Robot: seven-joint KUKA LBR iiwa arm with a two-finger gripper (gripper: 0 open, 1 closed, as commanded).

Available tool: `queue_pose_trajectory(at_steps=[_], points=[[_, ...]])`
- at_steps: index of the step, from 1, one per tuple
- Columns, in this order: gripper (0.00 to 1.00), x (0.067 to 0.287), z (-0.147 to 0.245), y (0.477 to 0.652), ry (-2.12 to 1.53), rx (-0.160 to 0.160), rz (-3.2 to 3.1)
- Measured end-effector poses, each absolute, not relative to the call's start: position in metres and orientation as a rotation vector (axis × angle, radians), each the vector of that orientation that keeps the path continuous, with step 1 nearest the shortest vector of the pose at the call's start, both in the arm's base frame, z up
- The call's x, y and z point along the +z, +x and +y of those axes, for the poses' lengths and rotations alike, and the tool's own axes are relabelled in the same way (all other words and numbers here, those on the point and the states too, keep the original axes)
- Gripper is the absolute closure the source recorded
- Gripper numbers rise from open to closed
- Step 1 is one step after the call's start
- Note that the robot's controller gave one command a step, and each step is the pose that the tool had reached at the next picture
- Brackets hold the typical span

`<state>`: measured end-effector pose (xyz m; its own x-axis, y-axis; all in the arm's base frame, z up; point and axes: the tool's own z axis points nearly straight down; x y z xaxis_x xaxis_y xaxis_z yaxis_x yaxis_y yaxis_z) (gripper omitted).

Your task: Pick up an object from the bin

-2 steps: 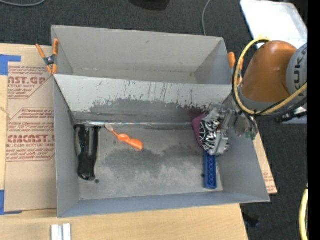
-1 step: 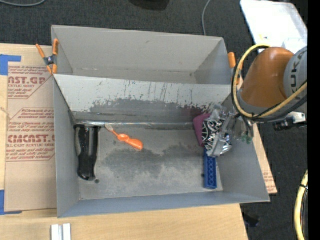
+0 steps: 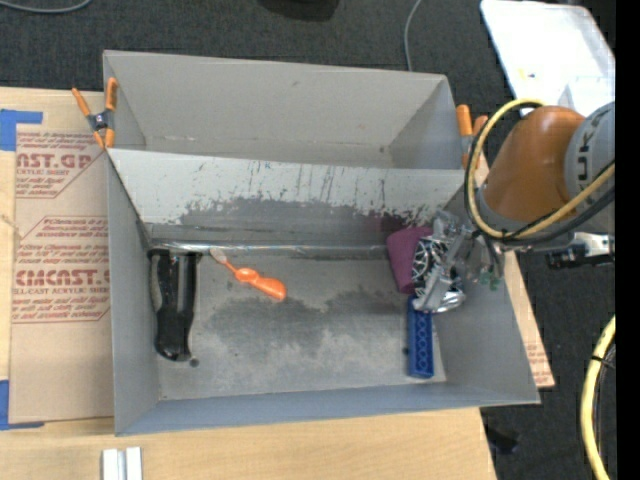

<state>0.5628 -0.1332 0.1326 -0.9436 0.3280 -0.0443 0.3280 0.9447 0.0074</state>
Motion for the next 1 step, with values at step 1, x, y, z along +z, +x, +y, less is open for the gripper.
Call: queue_pose_trajectory(at_steps=[1], points=[[0.00,0.1455,-0.1217,0.5566,0.520,0.003,3.081]])
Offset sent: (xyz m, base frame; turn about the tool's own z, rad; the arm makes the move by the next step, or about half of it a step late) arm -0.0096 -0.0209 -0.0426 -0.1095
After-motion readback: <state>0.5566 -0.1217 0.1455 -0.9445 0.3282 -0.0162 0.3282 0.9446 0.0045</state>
